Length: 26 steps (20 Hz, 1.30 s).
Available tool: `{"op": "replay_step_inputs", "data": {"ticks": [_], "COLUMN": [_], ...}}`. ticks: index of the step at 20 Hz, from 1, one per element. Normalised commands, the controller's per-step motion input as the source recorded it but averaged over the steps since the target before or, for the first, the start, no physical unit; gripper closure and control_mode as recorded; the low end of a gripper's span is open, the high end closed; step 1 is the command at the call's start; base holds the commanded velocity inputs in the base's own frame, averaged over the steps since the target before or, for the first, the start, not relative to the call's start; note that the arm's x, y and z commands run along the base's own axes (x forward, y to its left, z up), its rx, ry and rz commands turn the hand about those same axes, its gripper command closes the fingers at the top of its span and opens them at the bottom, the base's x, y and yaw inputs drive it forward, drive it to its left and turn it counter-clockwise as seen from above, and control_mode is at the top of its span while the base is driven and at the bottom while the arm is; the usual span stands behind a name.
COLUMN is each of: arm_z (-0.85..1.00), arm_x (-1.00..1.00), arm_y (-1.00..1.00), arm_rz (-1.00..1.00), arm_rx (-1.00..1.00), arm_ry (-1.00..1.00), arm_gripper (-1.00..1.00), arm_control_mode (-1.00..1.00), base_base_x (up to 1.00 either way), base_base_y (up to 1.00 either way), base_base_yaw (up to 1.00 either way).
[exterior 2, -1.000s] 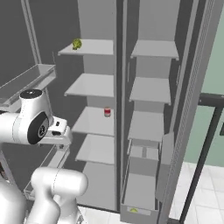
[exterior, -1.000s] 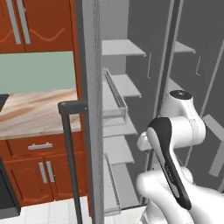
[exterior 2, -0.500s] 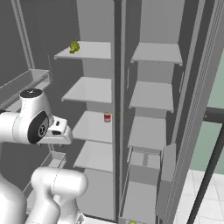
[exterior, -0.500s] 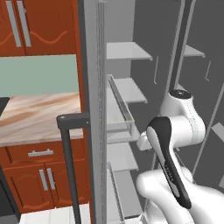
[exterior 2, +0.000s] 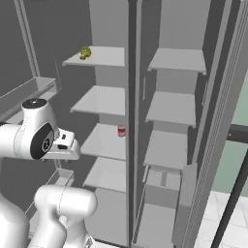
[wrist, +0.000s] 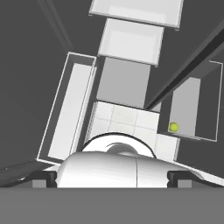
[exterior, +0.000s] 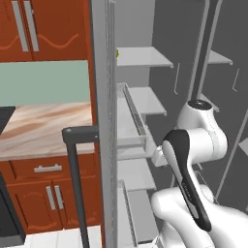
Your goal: Take the pear and broccoli from the fridge shelf and place them in the freezer drawer to begin freezing them.
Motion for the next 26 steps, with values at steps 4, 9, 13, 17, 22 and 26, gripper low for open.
{"op": "replay_step_inputs", "data": {"ticks": [4, 9, 13, 17, 22, 26], "arm_z": [0.00, 0.00, 0.00, 0.00, 0.00, 0.00], "arm_x": [0.00, 0.00, 0.00, 0.00, 0.00, 0.00], "arm_y": [0.00, 0.00, 0.00, 0.00, 0.00, 0.00], "arm_rz": [0.00, 0.00, 0.00, 0.00, 0.00, 0.00], "arm_rx": [0.00, 0.00, 0.00, 0.00, 0.00, 0.00], "arm_ry": [0.00, 0.00, 0.00, 0.00, 0.00, 0.00], "arm_gripper": [-1.00, -1.00, -1.00, -1.00, -1.00, -1.00], "arm_control_mode": [1.00, 1.00, 1.00, 1.00, 1.00, 1.00], "base_base_x": [0.03, 0.07, 0.41, 0.39, 0.19, 0.01], "base_base_y": [-0.46, -0.34, 0.00, 0.00, 0.00, 0.14], "base_base_yaw": [0.12, 0.05, 0.05, 0.03, 0.02, 0.00]}}
